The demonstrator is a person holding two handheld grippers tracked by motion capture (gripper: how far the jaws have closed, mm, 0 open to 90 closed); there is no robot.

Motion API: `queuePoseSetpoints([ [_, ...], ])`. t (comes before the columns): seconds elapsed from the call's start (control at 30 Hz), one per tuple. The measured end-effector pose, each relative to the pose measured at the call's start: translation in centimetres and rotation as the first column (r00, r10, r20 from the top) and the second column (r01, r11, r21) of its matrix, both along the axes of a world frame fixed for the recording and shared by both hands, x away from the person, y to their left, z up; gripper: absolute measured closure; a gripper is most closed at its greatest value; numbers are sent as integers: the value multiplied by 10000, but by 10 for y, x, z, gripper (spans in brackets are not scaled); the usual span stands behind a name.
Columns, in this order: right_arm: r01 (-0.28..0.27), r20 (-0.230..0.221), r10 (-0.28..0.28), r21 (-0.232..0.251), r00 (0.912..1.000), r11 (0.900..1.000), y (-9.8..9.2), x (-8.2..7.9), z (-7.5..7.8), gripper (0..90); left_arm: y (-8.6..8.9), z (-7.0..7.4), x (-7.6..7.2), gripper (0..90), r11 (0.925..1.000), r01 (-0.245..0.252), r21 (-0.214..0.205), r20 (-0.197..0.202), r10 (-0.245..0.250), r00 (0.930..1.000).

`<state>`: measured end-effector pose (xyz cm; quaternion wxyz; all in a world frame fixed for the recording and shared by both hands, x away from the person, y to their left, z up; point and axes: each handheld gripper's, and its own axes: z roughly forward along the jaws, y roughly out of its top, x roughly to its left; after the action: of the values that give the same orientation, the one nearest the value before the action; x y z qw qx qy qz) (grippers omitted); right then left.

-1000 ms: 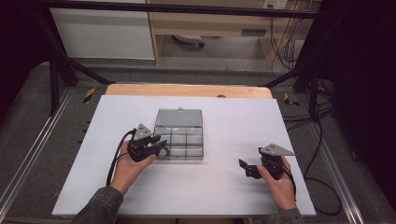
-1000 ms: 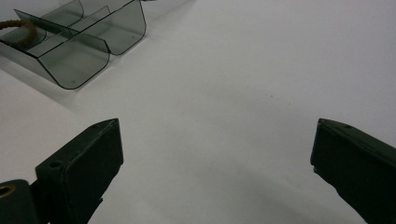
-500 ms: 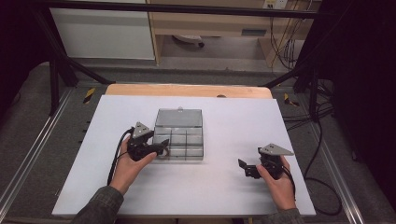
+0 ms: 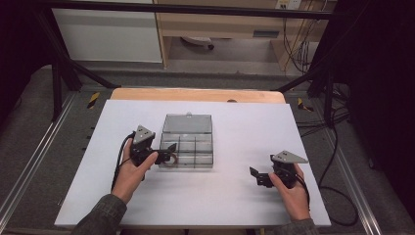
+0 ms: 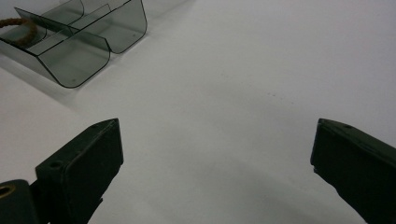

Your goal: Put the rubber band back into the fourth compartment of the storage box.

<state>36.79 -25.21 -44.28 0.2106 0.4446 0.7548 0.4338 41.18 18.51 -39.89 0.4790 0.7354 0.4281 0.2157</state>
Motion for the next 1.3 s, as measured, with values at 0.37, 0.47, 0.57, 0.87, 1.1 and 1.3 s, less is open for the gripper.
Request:
queuePoseSetpoints([
  [0.37,-54,4,54,38,10000,10000,0,0,0,26,11,9,-4,68,9997,121,-232,161,-117,9998],
  [0.47,-49,-35,49,42,10000,10000,1,0,0,26,14,11,-5,64,9992,180,-366,124,-175,9998],
  [0.57,-55,-37,55,47,10000,10000,1,0,0,26,17,14,-5,61,9985,219,-501,137,-212,9997],
  [0.87,-46,-10,46,37,10000,10000,0,0,0,26,25,18,-5,61,9968,251,-754,241,-234,9994],
  [1.1,-45,-8,45,27,10000,10000,0,0,0,26,30,19,-6,63,9950,227,-970,360,-193,9992],
  [1.3,-37,-34,37,22,10000,10000,0,0,0,26,37,21,-8,62,9936,167,-1119,392,-123,9992],
])
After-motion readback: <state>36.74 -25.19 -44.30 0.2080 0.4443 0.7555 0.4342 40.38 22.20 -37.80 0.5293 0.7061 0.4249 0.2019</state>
